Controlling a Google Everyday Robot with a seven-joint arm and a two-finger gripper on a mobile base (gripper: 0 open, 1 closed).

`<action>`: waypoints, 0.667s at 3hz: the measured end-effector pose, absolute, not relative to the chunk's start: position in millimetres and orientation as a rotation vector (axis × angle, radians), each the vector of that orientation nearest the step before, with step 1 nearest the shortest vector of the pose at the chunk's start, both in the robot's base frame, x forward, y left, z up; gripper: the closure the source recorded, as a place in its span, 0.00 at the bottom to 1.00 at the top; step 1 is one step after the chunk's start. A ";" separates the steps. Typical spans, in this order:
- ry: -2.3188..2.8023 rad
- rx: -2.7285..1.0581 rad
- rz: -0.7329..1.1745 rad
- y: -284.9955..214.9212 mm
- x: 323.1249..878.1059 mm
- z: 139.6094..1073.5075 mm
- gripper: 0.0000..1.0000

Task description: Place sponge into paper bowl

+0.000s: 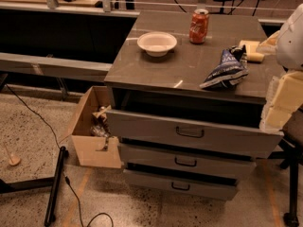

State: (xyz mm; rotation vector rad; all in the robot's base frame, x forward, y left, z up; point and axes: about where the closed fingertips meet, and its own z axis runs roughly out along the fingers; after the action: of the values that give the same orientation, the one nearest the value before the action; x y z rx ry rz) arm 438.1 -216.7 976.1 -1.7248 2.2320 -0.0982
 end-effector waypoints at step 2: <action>2.198 -1.592 -0.082 -229.8 457.9 982.7 0.00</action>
Offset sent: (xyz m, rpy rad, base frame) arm 0.0799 -0.0610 0.0288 0.3275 -0.2798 -0.2180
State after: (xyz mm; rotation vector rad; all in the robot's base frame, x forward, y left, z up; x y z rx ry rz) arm 457.9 -229.8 982.7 -1.5925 2.1984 -0.0817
